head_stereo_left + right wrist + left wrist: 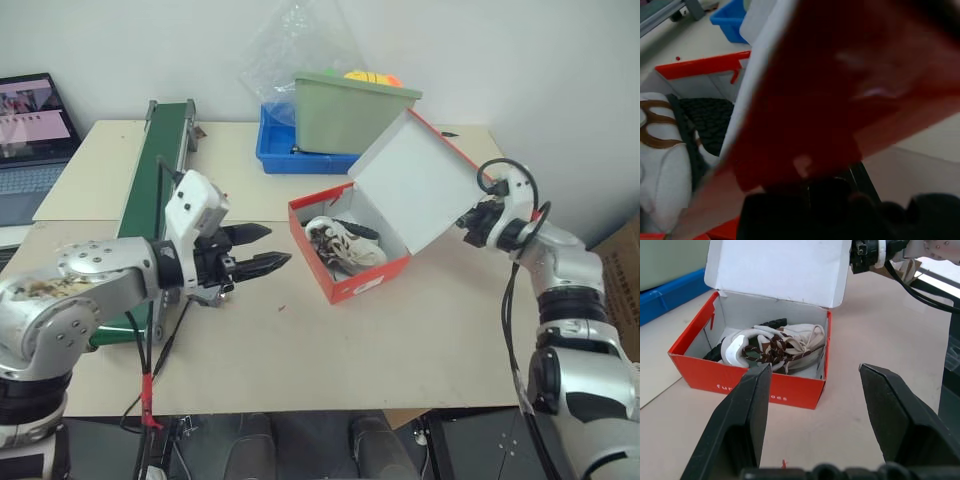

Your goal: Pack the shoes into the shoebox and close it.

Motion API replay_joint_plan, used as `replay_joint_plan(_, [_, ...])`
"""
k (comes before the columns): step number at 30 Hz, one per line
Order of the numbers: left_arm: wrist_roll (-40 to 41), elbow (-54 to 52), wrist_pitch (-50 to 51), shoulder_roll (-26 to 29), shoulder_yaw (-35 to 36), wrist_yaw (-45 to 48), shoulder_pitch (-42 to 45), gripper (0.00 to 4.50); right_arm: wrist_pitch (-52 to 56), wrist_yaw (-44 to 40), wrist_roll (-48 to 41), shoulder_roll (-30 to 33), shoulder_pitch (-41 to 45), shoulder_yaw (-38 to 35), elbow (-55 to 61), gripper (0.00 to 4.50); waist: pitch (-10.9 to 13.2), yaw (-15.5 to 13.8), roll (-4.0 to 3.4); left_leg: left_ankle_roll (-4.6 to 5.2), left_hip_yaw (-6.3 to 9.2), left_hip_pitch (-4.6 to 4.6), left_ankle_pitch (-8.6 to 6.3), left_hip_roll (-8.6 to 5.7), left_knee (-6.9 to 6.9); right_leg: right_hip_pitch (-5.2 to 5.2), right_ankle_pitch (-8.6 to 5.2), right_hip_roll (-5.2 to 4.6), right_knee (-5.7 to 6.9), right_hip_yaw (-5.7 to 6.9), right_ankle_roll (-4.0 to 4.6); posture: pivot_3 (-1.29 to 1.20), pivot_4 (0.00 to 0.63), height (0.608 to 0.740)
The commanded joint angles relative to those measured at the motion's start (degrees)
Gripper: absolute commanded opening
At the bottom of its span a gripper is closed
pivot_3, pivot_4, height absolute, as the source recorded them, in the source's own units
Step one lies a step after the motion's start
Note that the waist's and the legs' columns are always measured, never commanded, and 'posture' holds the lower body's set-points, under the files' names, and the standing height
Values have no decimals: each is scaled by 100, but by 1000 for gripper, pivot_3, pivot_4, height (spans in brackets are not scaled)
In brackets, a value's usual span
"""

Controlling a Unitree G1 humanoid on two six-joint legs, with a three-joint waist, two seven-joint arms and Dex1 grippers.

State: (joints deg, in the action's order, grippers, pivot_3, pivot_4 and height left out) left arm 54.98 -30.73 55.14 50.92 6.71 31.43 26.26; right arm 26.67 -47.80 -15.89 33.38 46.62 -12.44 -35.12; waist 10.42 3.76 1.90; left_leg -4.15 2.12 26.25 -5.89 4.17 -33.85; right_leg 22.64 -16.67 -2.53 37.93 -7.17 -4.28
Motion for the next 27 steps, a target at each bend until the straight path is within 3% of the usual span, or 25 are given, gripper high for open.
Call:
replay_joint_plan(1, [-212,-88,-176,-147,-15,-6,23,2957,776,-211,-444,237,-176,23,1430,33,1,-5,-1,0,0,0,0,0,-1,0,0,0,1,0,0,0,150,740])
replay_joint_plan(9, [-413,-217,-166,-564,-88,-86,-164,2957,1804,-732,-1083,685,-334,247,3041,33,3,-22,-5,0,0,0,0,0,-2,1,-1,-1,2,-1,0,0,150,740])
replay_joint_plan(14, [-486,-304,-152,-727,-54,-200,-249,2957,2025,-1004,-1134,406,-362,982,3163,33,2,2,-4,1,0,-3,0,0,-4,-1,-1,0,2,-2,0,0,150,740])
replay_joint_plan(19, [-437,-569,-80,-862,93,-467,-467,2957,1785,-1075,-830,-58,-184,1646,2582,33,3,8,-4,1,1,-4,0,0,-4,-1,0,0,4,-2,0,0,150,740])
replay_joint_plan(23, [-359,-856,-39,-979,286,-793,-823,2957,1064,-1158,-146,-412,425,2302,1335,33,3,4,-4,1,1,-2,0,0,-6,-1,0,-1,5,0,0,0,150,740])
replay_joint_plan(27, [-229,-1180,18,-1118,376,-1122,-1100,2957,422,-1100,197,-927,1329,2320,-252,33,3,29,-4,1,2,-4,0,0,-8,-1,1,0,7,0,1,0,150,740])
